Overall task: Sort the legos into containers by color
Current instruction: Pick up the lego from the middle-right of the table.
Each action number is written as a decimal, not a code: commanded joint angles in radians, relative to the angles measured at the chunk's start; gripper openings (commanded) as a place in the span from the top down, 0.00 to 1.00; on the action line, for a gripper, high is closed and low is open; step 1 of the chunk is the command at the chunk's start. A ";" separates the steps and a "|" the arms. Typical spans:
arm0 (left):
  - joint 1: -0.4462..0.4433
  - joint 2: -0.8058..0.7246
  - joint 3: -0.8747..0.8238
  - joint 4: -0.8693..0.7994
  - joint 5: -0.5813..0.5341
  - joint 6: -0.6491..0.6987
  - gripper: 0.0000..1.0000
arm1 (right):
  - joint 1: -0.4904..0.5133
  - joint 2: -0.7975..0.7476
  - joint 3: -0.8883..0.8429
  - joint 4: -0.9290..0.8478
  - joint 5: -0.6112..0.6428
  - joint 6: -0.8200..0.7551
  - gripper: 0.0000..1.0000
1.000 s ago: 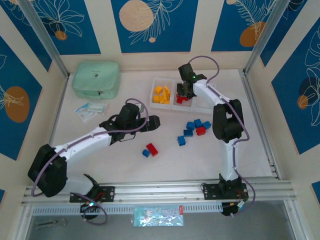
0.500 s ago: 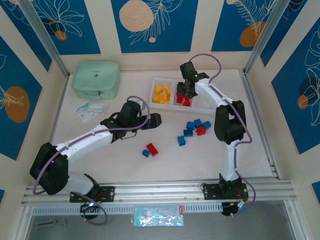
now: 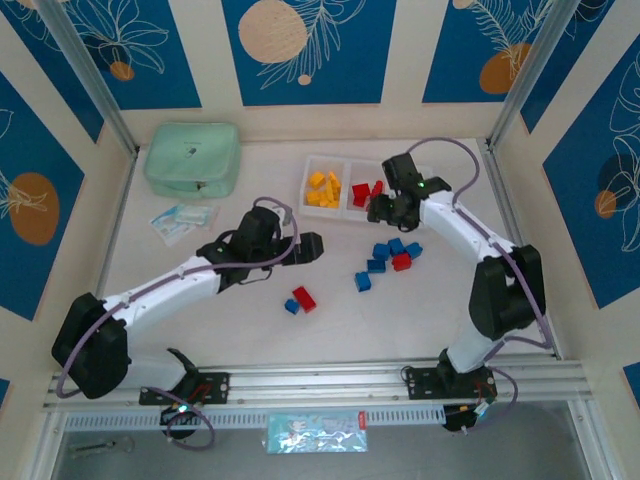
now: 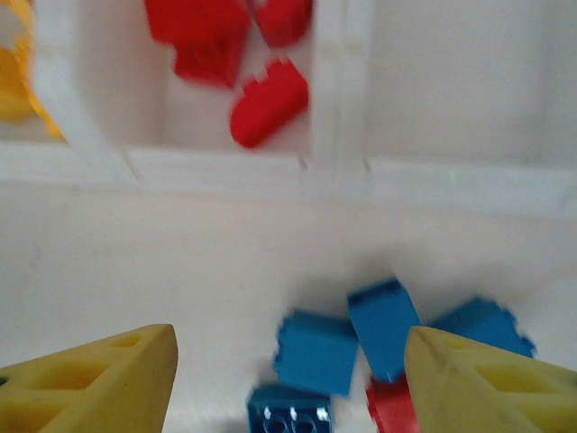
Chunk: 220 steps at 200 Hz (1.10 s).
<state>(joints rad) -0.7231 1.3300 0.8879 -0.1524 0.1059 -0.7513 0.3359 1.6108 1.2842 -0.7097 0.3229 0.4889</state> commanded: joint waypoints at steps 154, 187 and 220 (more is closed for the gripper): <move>-0.169 0.097 0.004 0.080 -0.031 -0.044 0.00 | -0.107 -0.147 -0.466 0.184 -0.156 0.139 0.24; -0.169 0.103 0.012 0.079 -0.038 -0.038 0.00 | -0.141 -0.102 -0.445 0.212 -0.160 0.111 0.24; -0.168 0.120 0.038 0.064 -0.032 -0.028 0.00 | -0.159 -0.063 -0.423 0.233 -0.157 0.090 0.24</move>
<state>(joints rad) -0.8822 1.4296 0.8841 -0.0891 0.0845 -0.7872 0.1860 1.5215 0.8268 -0.5045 0.1818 0.6109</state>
